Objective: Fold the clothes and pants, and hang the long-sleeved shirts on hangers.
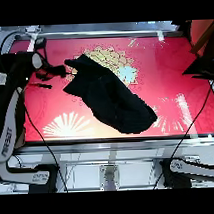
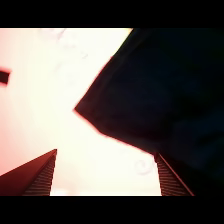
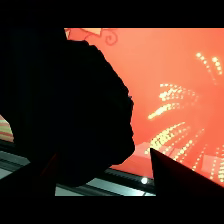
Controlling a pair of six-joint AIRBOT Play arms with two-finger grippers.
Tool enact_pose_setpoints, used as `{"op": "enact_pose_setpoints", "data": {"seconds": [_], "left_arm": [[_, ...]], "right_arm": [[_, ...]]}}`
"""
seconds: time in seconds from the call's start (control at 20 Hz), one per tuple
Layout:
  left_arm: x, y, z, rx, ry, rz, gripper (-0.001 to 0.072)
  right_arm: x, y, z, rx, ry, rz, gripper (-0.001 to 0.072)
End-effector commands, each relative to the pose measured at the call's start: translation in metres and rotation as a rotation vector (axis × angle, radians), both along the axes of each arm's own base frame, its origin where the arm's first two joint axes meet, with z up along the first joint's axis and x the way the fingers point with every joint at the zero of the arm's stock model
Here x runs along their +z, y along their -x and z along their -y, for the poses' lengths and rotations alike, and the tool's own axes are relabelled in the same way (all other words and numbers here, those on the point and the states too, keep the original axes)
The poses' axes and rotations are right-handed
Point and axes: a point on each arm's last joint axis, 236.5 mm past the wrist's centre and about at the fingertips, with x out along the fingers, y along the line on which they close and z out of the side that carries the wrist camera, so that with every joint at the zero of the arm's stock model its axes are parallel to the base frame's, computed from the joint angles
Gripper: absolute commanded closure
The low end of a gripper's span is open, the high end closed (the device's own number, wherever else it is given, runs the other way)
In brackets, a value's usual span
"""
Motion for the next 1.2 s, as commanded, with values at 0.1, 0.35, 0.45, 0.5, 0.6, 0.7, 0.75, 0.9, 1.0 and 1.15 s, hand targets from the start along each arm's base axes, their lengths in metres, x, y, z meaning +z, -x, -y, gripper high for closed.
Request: {"op": "enact_pose_setpoints", "data": {"seconds": [0.1, 0.35, 0.45, 0.5, 0.6, 0.7, 0.75, 0.9, 1.0, 1.15], "left_arm": [[-0.078, 0.013, -0.004, 0.080, 0.254, -0.240, 0.0012], [-0.121, 0.002, 0.028, 0.099, 0.383, -0.291, 0.0012], [-0.126, -0.004, 0.038, 0.105, 0.425, -0.280, 0.0012], [-0.128, -0.008, 0.039, 0.110, 0.429, -0.268, 0.0012], [-0.129, -0.017, 0.039, 0.117, 0.428, -0.232, 0.0012], [-0.127, -0.025, 0.039, 0.123, 0.429, -0.197, 0.0011], [-0.129, -0.026, 0.041, 0.122, 0.427, -0.194, 0.0012], [-0.138, -0.024, 0.042, 0.125, 0.427, -0.213, 0.0018], [-0.148, -0.022, 0.043, 0.133, 0.429, -0.235, 0.0110], [-0.148, -0.027, 0.042, 0.137, 0.427, -0.215, 0.0111]], "right_arm": [[-0.036, 0.029, -0.022, 0.026, -0.046, -0.021, 0.0174], [-0.040, 0.062, -0.040, -0.013, -0.029, 0.058, 0.0173], [-0.033, 0.068, -0.043, -0.015, -0.018, 0.087, 0.0172], [-0.031, 0.069, -0.045, -0.013, -0.020, 0.097, 0.0172], [-0.027, 0.069, -0.049, -0.008, -0.035, 0.108, 0.0172], [-0.023, 0.067, -0.053, -0.005, -0.055, 0.120, 0.0173], [-0.022, 0.067, -0.055, -0.003, -0.062, 0.124, 0.0173], [-0.022, 0.066, -0.055, -0.004, -0.064, 0.128, 0.0173], [-0.022, 0.066, -0.055, -0.004, -0.065, 0.129, 0.0173], [-0.022, 0.066, -0.055, -0.005, -0.064, 0.129, 0.0173]]}}
